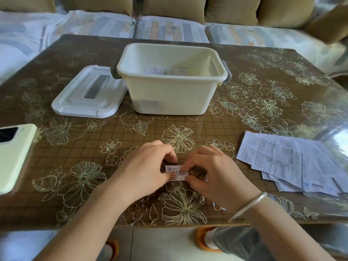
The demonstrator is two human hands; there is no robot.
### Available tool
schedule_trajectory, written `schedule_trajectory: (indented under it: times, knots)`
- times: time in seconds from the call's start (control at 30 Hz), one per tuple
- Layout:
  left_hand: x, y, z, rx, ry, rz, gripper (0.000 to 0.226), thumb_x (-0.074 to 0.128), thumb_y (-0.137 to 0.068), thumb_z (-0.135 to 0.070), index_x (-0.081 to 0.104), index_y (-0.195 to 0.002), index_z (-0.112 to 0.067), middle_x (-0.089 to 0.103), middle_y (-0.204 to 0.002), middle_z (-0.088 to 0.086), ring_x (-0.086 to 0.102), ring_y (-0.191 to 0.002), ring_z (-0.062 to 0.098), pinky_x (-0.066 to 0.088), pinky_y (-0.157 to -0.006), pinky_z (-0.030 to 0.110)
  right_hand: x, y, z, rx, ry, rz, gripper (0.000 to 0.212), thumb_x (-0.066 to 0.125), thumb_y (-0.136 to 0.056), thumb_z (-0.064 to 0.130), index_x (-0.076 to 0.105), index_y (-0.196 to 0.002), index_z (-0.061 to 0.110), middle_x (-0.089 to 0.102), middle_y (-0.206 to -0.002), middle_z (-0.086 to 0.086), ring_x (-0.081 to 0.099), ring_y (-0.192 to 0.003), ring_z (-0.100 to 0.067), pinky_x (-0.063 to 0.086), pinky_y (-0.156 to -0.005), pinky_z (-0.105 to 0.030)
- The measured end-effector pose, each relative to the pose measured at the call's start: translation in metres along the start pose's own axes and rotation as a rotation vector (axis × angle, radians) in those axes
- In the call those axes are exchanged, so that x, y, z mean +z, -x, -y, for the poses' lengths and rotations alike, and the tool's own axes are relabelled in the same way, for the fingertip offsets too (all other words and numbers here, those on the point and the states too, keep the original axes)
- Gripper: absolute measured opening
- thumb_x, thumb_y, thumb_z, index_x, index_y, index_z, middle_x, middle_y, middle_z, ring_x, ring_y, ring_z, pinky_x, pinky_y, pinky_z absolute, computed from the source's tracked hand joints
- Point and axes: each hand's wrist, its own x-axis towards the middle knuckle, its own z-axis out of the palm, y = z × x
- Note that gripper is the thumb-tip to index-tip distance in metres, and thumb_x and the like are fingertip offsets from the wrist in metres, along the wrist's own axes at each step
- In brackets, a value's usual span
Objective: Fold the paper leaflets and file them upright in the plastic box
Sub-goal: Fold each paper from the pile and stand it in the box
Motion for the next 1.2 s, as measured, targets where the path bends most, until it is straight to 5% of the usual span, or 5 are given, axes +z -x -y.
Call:
schedule_trajectory:
  times: [0.17, 0.33, 0.73, 1.0, 1.2]
  knots:
    - [-0.004, -0.004, -0.004, -0.002, -0.046, 0.043, 0.026, 0.073, -0.079, -0.048, 0.057, -0.096, -0.035, 0.056, -0.092, -0.017, 0.053, -0.087, 0.003, 0.044, -0.073, 0.024, -0.007, -0.027, 0.009, 0.097, 0.038, 0.230, 0.039, 0.075, -0.077, 0.037, 0.057, -0.109, 0.024, 0.059, -0.101, 0.010, 0.054, -0.087, -0.010, 0.049, -0.081, -0.028]
    - [-0.007, -0.005, 0.001, 0.002, -0.003, 0.018, 0.022, 0.072, -0.078, -0.051, 0.061, -0.085, -0.033, 0.051, -0.091, -0.019, 0.045, -0.090, -0.001, 0.040, -0.072, 0.020, -0.020, -0.040, 0.013, 0.039, 0.058, 0.317, 0.017, 0.075, -0.079, 0.031, 0.067, -0.093, 0.026, 0.064, -0.086, 0.012, 0.058, -0.077, -0.006, 0.049, -0.070, -0.019]
    - [-0.125, -0.101, 0.013, 0.109, 0.030, -0.534, 0.006, 0.068, -0.086, -0.028, 0.066, -0.081, -0.027, 0.065, -0.074, -0.016, 0.062, -0.070, 0.004, 0.053, -0.064, 0.031, -0.117, -0.150, 0.007, -0.043, 0.093, -0.495, 0.004, 0.073, -0.077, 0.022, 0.070, -0.076, 0.025, 0.067, -0.071, 0.010, 0.062, -0.064, -0.014, 0.054, -0.061, -0.036]
    - [-0.131, -0.199, 0.059, -0.040, -0.310, -0.093, 0.031, 0.055, -0.089, -0.015, 0.067, -0.114, -0.030, 0.068, -0.112, -0.002, 0.062, -0.102, 0.022, 0.053, -0.086, 0.035, -0.096, -0.253, -0.021, 0.174, 0.420, -0.071, 0.018, 0.058, -0.086, 0.011, 0.072, -0.093, 0.020, 0.071, -0.092, -0.004, 0.065, -0.083, -0.029, 0.053, -0.071, -0.031]
    - [-0.126, -0.209, 0.058, 0.039, -0.602, 0.061, 0.012, 0.053, -0.089, -0.014, 0.063, -0.091, -0.021, 0.058, -0.080, 0.003, 0.059, -0.077, 0.026, 0.039, -0.061, 0.032, -0.081, -0.281, -0.027, 0.100, 0.558, 0.000, 0.017, 0.054, -0.090, 0.008, 0.067, -0.099, 0.013, 0.067, -0.095, -0.009, 0.065, -0.086, -0.031, 0.046, -0.062, -0.030]
